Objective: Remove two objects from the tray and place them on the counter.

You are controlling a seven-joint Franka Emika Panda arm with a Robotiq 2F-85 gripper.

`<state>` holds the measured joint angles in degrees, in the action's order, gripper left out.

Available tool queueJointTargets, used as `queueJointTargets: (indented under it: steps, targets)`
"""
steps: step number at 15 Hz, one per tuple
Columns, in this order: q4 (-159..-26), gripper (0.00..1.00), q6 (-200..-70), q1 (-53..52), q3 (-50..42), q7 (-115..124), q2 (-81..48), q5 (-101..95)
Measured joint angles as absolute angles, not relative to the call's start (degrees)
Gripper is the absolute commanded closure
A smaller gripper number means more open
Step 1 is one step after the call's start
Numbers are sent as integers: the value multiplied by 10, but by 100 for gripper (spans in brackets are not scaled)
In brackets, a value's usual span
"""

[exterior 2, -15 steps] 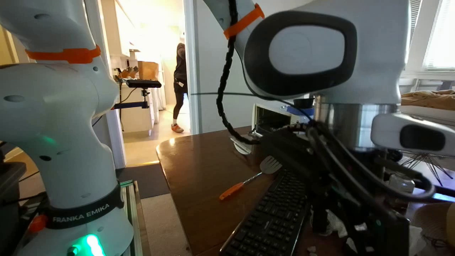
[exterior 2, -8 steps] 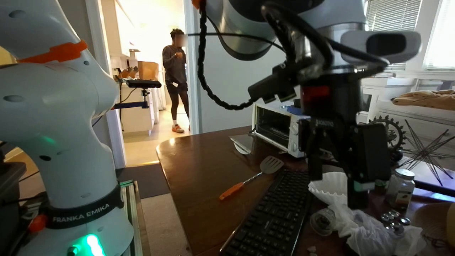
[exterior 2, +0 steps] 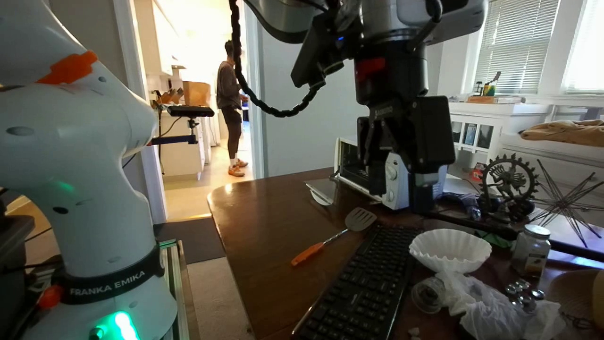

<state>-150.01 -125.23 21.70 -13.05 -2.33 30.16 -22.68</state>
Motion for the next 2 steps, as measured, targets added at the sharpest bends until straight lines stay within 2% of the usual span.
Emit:
queueJointTargets:
  steps: [2]
  targets:
    - [-1503, 0, -1252, 217, -131, -25, 305, -227]
